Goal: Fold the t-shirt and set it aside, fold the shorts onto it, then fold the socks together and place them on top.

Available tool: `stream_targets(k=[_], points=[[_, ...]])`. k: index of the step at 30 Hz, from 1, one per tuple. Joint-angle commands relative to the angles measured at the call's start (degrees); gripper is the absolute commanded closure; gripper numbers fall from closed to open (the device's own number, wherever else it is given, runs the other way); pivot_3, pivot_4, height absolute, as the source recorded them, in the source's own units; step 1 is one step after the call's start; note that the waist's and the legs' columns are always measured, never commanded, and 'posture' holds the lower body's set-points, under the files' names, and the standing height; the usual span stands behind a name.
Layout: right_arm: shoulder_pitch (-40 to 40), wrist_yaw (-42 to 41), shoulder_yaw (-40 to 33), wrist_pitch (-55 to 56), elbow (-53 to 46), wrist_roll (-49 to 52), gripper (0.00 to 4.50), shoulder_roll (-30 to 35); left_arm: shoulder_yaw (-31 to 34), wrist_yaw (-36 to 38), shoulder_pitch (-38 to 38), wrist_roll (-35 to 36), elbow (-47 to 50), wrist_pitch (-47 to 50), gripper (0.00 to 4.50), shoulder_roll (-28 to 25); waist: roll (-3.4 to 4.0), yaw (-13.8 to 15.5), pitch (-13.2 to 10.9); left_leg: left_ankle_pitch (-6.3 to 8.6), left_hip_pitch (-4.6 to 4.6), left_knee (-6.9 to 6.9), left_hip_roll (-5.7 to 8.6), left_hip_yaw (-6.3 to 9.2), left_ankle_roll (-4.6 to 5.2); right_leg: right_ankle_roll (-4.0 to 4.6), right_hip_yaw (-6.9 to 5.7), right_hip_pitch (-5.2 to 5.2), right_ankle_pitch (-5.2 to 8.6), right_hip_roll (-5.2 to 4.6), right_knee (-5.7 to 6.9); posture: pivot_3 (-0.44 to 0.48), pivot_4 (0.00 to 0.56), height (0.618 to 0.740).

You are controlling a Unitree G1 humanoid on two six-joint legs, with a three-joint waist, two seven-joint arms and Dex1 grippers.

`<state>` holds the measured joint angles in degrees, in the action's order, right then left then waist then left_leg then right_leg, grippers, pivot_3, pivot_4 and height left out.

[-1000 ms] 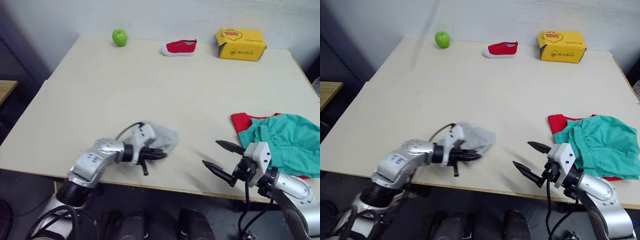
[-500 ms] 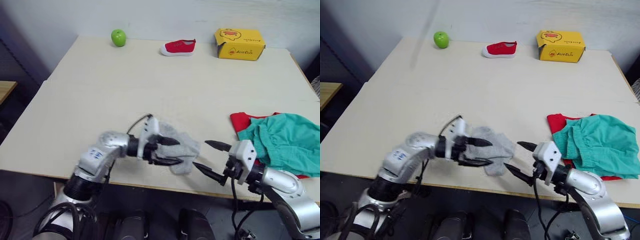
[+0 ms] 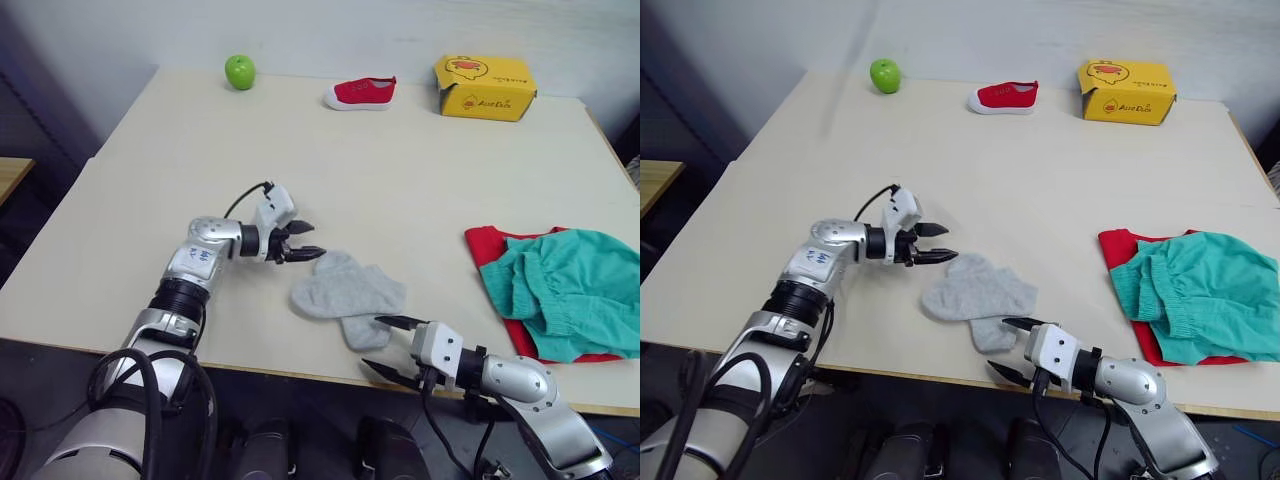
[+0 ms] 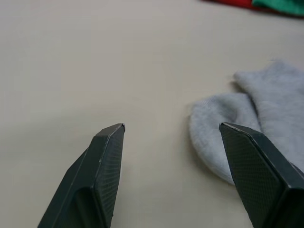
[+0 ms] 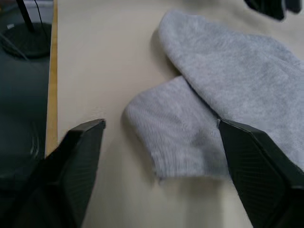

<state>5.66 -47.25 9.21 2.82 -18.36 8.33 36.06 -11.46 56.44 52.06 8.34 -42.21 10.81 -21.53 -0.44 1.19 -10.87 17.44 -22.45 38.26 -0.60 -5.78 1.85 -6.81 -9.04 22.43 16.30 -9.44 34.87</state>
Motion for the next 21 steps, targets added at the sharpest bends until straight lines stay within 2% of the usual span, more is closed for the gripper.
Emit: stream_targets(k=[1,3,7,8,10,14,17,21], points=[[-0.1,0.2,0.4,4.1,1.8,-1.1,2.07,-1.1,0.5,1.8,1.8,-1.0,-4.0,-2.6,1.19,1.7,-0.11,-0.1,-0.1,-0.01,0.01,0.01,-0.02,0.0,-0.01,0.0,0.0,0.01,0.0,0.03,0.02,0.0,0.15,0.74],[-0.8,0.1,0.6,4.8,2.9,-1.2,2.82,-1.6,0.7,1.9,2.4,-1.8,-6.4,-3.2,1.19,2.6,-0.18,0.0,-0.1,-0.06,0.02,0.04,-0.09,0.04,-0.09,0.0,-0.02,0.0,0.0,0.08,0.1,0.0,0.15,0.74],[-1.9,-1.1,1.1,6.5,4.5,-1.3,4.29,-1.6,1.1,2.0,2.8,-2.8,-9.2,-4.6,2.11,3.6,-0.19,0.0,-0.1,-0.12,0.08,0.12,-0.23,0.06,-0.07,0.01,0.02,-0.03,-0.01,0.03,0.22,0.0,0.15,0.74],[-2.2,-1.6,1.1,7.0,5.0,-1.1,4.5,-1.4,1.5,2.4,2.8,-2.4,-9.2,-4.5,2.42,3.9,-0.18,0.0,-0.1,-0.12,0.08,0.13,-0.24,0.07,-0.07,0.01,0.02,-0.02,-0.01,0.03,0.23,0.0,0.15,0.74],[-3.2,-2.7,1.0,8.1,6.6,-0.9,4.5,-0.9,2.1,3.4,2.0,-1.9,-7.9,-3.9,3.08,3.9,-0.19,0.0,-0.1,-0.11,0.07,0.11,-0.25,0.07,-0.07,0.01,0.02,-0.01,-0.01,0.02,0.23,0.0,0.15,0.74],[-8.2,-6.6,0.1,11.8,13.3,-0.5,4.5,0.8,3.2,5.8,-2.9,-0.2,0.8,-0.1,4.44,1.8,-0.19,-0.5,-0.1,-0.1,0.07,0.12,-0.23,0.04,-0.05,0.01,0.05,-0.02,-0.01,0.01,0.22,0.0,0.15,0.74],[-13.2,-9.9,-0.1,15.4,19.9,-0.1,4.5,1.7,5.0,5.4,-9.1,2.8,15.2,8.2,4.48,-0.9,-0.19,-1.4,-0.1,-0.11,0.08,0.12,-0.25,0.06,-0.06,0.01,0.04,-0.02,-0.01,0.01,0.25,0.0,0.15,0.74],[-21.3,-15.1,0.5,21.4,31.1,0.3,4.5,1.7,9.0,-0.6,-19.7,5.4,34.9,18.8,4.48,-4.7,-0.2,-1.7,-0.1,-0.12,0.13,0.14,-0.3,0.06,-0.07,0.01,0.08,-0.04,-0.01,0.01,0.28,0.0,0.15,0.74]])
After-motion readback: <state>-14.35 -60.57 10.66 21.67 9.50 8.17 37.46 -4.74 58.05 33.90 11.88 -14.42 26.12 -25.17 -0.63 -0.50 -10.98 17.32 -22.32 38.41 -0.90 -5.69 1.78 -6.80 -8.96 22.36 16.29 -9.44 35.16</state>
